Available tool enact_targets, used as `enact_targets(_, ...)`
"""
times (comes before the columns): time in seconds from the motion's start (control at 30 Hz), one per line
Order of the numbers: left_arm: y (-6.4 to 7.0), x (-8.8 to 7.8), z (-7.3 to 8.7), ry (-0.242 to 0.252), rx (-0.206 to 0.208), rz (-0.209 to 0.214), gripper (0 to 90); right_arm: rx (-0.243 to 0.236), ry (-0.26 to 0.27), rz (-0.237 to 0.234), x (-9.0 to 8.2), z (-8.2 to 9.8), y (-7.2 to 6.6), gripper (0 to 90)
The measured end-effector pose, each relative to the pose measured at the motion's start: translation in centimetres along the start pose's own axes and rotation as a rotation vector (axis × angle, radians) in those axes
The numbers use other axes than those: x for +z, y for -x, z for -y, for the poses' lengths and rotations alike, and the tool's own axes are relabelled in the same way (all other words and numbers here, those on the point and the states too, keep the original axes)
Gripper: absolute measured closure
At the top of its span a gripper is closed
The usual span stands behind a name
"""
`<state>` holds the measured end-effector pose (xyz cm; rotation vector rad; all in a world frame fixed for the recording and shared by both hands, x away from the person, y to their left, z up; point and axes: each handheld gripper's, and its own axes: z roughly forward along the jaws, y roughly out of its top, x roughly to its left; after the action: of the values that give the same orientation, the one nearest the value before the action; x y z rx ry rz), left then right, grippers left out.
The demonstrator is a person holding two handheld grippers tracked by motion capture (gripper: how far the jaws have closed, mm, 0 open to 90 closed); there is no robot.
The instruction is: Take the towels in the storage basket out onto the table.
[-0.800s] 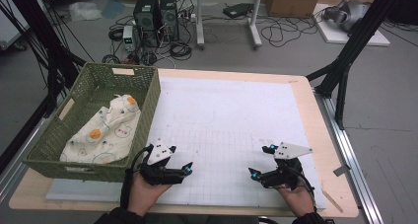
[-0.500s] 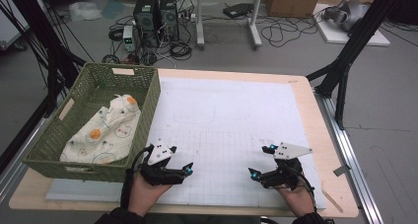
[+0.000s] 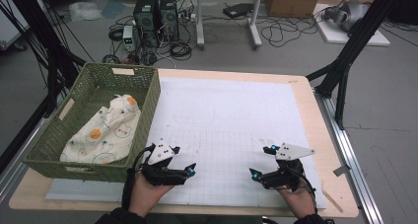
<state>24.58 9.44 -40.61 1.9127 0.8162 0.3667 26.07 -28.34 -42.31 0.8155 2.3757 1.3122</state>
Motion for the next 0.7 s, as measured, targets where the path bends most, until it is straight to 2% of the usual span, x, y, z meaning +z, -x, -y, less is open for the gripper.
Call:
enact_targets(0.03,0.0,0.0,0.0,0.0,0.0,0.0,24.0,-0.003,0.001,0.001,0.0,0.0,0.0,9.1)
enact_targets(0.07,0.1,-0.1,-0.4,0.008,-0.018,0.028,24.1,-0.004,0.001,0.001,-0.1,0.0,0.0,9.1)
enact_targets(0.13,0.2,-0.2,-0.7,0.013,-0.02,0.036,24.3,-0.006,0.0,0.002,-0.1,0.0,0.0,9.1)
enact_targets(0.2,0.4,-0.5,-1.4,0.021,-0.033,0.076,25.9,0.001,0.002,-0.001,-0.2,0.0,0.1,9.1)
enact_targets(0.23,0.4,-0.5,-1.4,0.021,-0.033,0.076,26.0,0.002,0.002,-0.002,-0.2,0.0,0.1,9.1)
enact_targets(0.3,0.2,-0.8,-2.4,0.016,-0.072,0.113,26.3,0.001,0.004,0.002,-0.3,0.0,0.1,9.1)
enact_targets(0.33,0.2,-0.8,-2.4,0.016,-0.072,0.113,26.4,0.0,0.005,0.001,-0.3,0.0,0.1,9.1)
enact_targets(0.37,-0.2,-1.0,-3.1,0.016,-0.1,0.135,26.5,0.001,0.005,0.002,-0.3,0.0,0.1,9.1)
enact_targets(0.43,-0.5,-1.2,-3.5,0.015,-0.113,0.146,26.9,0.004,0.004,-0.001,-0.4,0.0,0.1,9.1)
enact_targets(0.47,-1.0,-1.6,-4.3,0.017,-0.146,0.171,26.9,0.0,0.005,-0.001,-0.4,-0.1,0.1,9.1)
enact_targets(0.5,-1.0,-1.6,-4.3,0.017,-0.146,0.171,26.9,-0.002,0.007,0.0,-0.4,-0.1,0.1,9.1)
enact_targets(0.53,-1.3,-1.9,-4.7,0.02,-0.165,0.19,27.1,0.0,0.006,-0.002,-0.4,-0.1,0.1,9.1)
enact_targets(0.63,-2.2,-2.6,-5.8,0.02,-0.189,0.212,27.1,-0.001,0.008,0.0,-0.4,-0.1,0.1,9.1)
enact_targets(0.67,-2.7,-3.0,-6.5,0.026,-0.201,0.211,27.5,-0.005,0.008,-0.001,-0.4,-0.1,0.2,9.1)
enact_targets(0.7,-2.7,-3.0,-6.5,0.026,-0.201,0.211,27.8,-0.005,0.008,-0.001,-0.4,-0.1,0.2,9.1)
